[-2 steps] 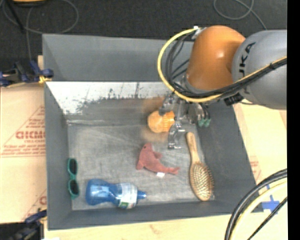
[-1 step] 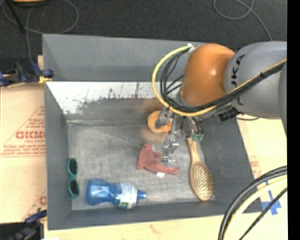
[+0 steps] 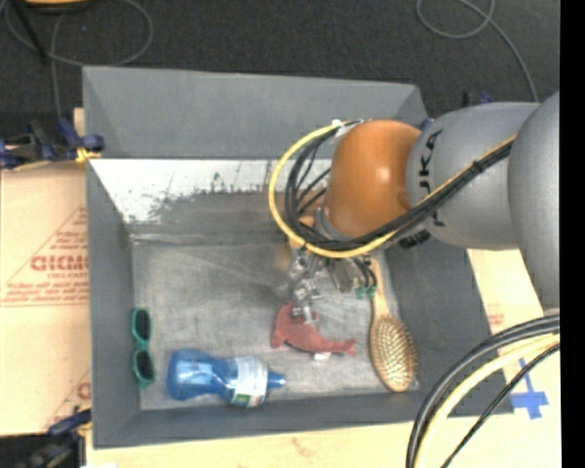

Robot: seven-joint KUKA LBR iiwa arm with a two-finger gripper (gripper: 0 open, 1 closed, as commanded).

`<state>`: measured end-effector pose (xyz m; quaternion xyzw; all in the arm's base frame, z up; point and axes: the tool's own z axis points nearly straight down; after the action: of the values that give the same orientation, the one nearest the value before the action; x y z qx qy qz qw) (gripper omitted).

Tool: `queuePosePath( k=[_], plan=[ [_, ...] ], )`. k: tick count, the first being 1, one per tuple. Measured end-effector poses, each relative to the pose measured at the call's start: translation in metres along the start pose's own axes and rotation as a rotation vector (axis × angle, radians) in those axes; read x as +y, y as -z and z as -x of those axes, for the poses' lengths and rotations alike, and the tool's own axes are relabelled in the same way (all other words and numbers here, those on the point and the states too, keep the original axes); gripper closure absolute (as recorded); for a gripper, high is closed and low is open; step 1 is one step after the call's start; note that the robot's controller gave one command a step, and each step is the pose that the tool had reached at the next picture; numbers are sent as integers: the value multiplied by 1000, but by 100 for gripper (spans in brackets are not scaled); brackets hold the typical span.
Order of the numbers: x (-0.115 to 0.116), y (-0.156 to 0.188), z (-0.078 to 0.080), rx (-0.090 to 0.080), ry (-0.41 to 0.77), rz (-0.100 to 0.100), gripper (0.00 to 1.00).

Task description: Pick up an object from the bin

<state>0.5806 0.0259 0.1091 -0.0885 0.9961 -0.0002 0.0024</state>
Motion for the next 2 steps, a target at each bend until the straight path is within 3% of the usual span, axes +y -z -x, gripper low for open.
queuePosePath(
  k=[1, 2],
  plan=[
    [0, 0, 0, 0, 0, 0, 0],
    [0, 0, 0, 1, 0, 0, 0]
  ],
)
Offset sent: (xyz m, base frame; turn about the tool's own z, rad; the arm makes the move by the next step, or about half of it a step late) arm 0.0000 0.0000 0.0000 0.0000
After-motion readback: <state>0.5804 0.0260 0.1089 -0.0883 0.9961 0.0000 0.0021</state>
